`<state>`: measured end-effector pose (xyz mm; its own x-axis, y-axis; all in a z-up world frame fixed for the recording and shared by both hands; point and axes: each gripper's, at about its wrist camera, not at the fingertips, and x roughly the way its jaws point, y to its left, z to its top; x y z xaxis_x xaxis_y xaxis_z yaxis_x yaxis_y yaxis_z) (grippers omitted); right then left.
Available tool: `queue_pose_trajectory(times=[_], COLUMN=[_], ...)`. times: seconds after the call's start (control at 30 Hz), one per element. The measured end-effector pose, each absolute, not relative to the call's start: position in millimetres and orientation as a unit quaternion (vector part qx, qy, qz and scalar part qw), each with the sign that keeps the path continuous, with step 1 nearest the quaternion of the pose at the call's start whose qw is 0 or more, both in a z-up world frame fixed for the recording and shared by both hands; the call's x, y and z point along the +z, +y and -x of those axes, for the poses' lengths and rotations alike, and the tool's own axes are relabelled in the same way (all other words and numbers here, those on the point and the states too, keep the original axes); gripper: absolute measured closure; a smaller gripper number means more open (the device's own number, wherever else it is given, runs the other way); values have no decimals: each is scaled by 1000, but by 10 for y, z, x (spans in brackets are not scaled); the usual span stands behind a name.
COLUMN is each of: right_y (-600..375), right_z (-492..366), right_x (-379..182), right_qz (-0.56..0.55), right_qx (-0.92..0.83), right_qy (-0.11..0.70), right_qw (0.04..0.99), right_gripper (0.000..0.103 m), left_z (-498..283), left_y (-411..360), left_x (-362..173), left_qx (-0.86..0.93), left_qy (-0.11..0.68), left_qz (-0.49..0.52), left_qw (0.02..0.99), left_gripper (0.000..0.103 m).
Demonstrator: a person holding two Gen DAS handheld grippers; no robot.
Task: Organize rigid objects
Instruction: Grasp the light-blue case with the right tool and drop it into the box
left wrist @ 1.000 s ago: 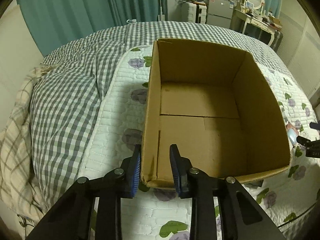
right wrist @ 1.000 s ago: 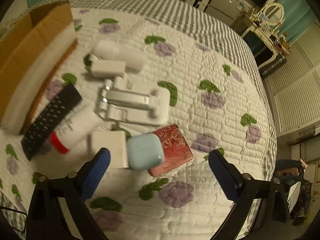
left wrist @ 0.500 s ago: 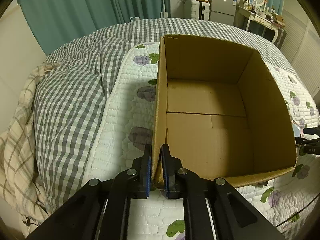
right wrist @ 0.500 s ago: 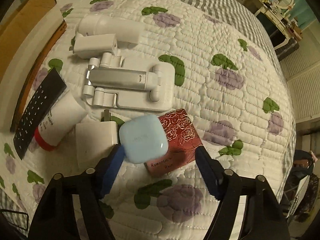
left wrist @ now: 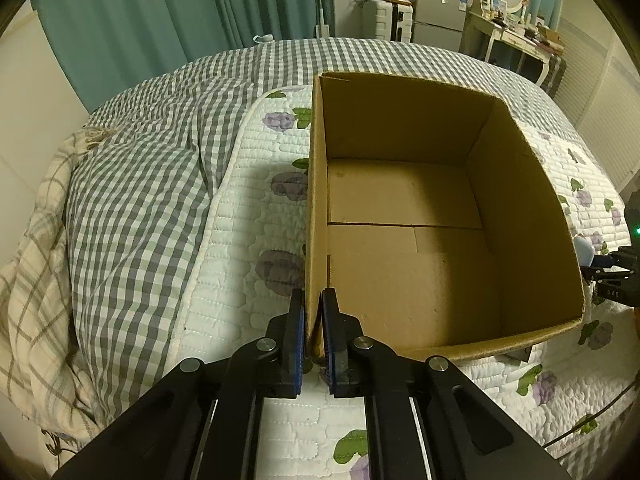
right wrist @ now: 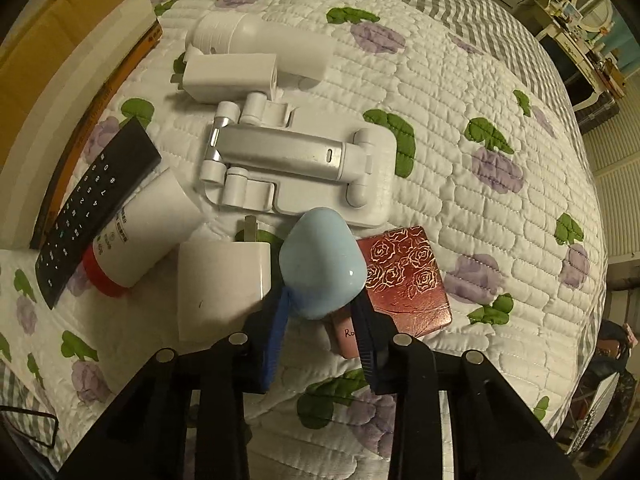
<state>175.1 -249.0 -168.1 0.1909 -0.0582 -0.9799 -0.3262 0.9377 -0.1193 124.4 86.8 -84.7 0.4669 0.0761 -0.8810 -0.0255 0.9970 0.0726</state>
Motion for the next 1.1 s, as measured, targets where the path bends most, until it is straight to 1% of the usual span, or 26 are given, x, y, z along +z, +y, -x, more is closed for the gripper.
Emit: queue_pose_trajectory(times=[0.37, 0.7, 0.87, 1.1], right_y=[-2463, -2458, -2352, -1869], right_z=[-1740, -1702, -1705, -1627], right_x=[-1376, -1259, -984, -303], right_qz=[159, 152, 168, 168], right_qx=[80, 88, 91, 149], right_qy=[606, 598, 565, 497], right_qw=[775, 782, 803, 838], right_gripper=[78, 79, 79, 80], left_z=[-1250, -1270, -1265, -1275], left_y=[889, 915, 921, 925], left_x=[-850, -836, -829, -814], left_qx=[25, 17, 13, 9], left_qy=[517, 522, 522, 524], left_qz=[-17, -7, -5, -2], left_qw=[855, 853, 853, 852], left_gripper=[95, 96, 96, 96])
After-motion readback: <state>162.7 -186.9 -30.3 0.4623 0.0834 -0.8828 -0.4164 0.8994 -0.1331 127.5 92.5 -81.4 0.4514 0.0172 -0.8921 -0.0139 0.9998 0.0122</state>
